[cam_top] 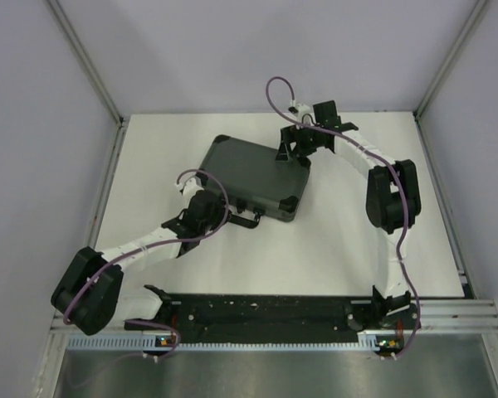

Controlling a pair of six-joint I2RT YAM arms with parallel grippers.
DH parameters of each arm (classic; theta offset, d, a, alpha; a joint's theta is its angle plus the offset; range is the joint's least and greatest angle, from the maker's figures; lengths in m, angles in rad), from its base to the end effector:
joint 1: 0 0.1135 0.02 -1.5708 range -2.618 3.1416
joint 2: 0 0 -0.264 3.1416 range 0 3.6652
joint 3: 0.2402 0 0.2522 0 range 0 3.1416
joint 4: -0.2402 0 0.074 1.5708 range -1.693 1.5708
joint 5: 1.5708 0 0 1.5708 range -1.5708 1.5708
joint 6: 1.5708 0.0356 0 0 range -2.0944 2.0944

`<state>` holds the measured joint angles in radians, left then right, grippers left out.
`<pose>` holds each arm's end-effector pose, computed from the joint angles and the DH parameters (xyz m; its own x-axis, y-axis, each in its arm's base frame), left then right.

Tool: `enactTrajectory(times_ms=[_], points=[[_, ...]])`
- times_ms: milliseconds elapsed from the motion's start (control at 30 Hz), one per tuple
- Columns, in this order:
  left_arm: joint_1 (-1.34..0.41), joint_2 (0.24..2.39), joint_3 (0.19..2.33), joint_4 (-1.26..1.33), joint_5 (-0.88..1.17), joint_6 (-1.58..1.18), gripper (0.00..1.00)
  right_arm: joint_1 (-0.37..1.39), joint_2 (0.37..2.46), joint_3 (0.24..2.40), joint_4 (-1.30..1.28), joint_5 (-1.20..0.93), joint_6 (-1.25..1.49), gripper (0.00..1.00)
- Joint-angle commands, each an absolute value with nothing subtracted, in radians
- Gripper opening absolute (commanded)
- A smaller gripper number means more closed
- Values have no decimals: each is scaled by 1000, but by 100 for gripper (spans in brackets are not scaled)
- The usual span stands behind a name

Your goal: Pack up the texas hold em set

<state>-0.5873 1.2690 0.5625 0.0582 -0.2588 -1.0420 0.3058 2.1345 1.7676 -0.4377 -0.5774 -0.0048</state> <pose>0.2158 -0.1327 0.1867 -0.5695 -0.6236 -0.5356 -0.2494 0.7519 -0.6103 0.4550 0.1640 0.2300 -0.6842 -0.2202 -0.6953 -0.6165 0.6840 0.3900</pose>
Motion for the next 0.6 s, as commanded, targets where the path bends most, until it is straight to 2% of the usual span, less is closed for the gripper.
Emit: enactTrajectory(times_ms=[0,167,433,567], points=[[-581,1276,560,153,-213,-1008,10,313,2070,1695,-460,-660,-20,84],[-580,1278,542,150,-213,-1005,10,314,1988,1569,-416,-664,40,84],[-580,1266,525,87,-276,-1017,10,339,1911,1480,-405,-606,113,80],[-565,1282,514,123,-236,-1011,0,356,1908,1471,-396,-592,136,78]])
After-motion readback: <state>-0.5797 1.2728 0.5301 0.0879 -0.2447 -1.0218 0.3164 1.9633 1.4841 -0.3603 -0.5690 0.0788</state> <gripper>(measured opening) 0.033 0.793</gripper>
